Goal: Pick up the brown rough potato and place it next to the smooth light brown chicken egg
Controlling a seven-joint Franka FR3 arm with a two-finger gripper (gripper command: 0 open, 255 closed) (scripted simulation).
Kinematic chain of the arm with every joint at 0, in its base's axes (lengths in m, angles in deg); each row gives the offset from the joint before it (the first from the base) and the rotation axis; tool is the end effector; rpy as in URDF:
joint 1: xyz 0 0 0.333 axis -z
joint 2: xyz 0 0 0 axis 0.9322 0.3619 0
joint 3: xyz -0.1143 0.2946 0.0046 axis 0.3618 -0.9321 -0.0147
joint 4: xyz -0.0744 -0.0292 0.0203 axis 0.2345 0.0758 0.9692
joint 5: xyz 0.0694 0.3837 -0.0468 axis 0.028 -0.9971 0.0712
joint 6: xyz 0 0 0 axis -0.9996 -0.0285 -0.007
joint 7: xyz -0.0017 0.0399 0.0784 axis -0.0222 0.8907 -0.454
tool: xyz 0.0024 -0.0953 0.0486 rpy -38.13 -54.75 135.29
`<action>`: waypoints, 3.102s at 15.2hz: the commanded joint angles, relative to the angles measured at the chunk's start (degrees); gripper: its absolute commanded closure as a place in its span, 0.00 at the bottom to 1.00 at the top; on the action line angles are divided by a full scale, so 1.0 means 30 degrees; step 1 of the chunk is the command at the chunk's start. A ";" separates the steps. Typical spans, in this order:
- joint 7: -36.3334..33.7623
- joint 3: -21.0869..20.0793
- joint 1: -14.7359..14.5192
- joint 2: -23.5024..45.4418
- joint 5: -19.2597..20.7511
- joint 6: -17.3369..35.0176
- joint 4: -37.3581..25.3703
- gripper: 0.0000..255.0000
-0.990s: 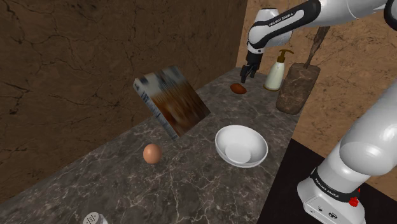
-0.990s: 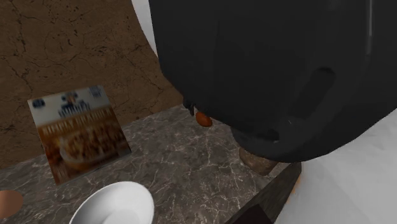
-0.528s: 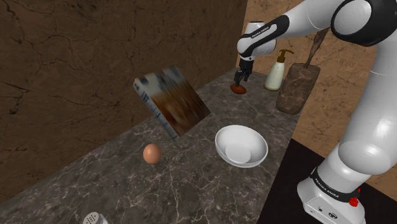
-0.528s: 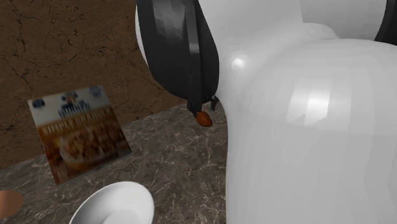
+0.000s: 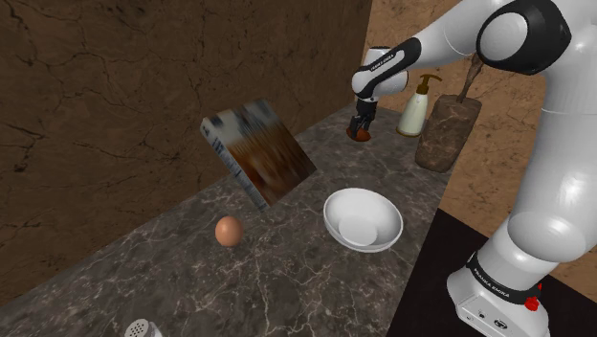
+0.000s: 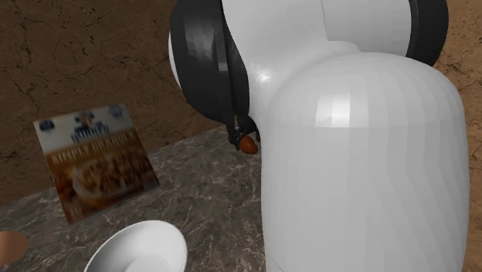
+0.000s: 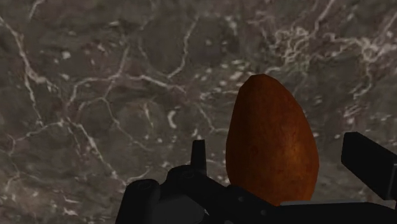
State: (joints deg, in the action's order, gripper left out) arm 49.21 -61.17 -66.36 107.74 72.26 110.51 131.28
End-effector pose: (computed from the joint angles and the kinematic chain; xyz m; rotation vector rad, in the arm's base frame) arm 0.5973 -0.1735 0.3297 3.0754 0.2035 0.0929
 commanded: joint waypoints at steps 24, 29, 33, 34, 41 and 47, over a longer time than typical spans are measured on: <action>-0.0129 0.0121 -0.0078 -0.0831 0.0278 -0.1301 -0.0502 1.00; -0.0232 0.0188 -0.0134 -0.1413 0.0476 -0.2426 -0.1063 1.00; -0.0298 0.0227 -0.0167 -0.1817 0.0609 -0.3343 -0.1590 1.00; -0.0313 0.0236 -0.0174 -0.1909 0.0640 -0.3575 -0.1733 1.00; -0.0390 0.0280 -0.0210 -0.2450 0.0813 -0.5223 -0.2859 1.00; -0.0854 0.0177 -0.0491 -0.3198 0.1085 -0.6070 -0.2976 1.00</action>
State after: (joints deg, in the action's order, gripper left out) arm 47.34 -60.44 -67.42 98.86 75.23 92.34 121.66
